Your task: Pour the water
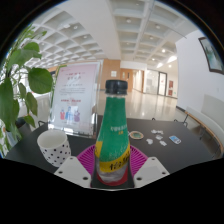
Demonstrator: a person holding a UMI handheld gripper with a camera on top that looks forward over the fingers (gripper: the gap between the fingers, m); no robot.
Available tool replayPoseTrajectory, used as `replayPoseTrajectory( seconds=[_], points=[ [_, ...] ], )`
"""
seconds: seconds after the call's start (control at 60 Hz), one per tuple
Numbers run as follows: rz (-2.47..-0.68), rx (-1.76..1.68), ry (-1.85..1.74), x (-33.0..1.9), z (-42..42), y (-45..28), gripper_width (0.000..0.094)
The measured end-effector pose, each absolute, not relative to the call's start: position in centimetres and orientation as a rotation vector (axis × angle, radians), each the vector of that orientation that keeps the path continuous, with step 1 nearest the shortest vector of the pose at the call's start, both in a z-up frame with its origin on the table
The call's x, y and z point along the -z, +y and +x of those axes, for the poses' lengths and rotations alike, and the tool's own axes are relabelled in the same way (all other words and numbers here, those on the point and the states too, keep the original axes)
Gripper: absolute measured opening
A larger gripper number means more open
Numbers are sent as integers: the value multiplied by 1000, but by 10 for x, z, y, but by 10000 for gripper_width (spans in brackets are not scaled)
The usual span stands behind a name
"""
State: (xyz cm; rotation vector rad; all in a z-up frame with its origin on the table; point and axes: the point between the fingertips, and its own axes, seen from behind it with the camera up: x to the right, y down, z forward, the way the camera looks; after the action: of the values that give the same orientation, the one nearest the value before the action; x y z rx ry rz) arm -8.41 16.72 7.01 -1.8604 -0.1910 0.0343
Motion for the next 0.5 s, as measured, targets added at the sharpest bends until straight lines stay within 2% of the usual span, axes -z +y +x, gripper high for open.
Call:
replayPoseTrajectory(
  seconds=[0.017, 0.1, 0.15, 0.2, 0.25, 0.317, 0.5],
  points=[
    [-1855, -34, -192, -61, -76, 170, 438],
    [-1868, -23, -190, -69, -73, 167, 552],
    [-1903, -7, -184, -57, -67, 165, 672],
    [-1921, 3, -171, -60, -61, 160, 869],
    [-1927, 18, -152, -71, -57, 148, 832],
    [-1921, 40, -136, -84, -46, 132, 869],
    [-1930, 47, -106, -117, -45, 40, 857]
  ],
)
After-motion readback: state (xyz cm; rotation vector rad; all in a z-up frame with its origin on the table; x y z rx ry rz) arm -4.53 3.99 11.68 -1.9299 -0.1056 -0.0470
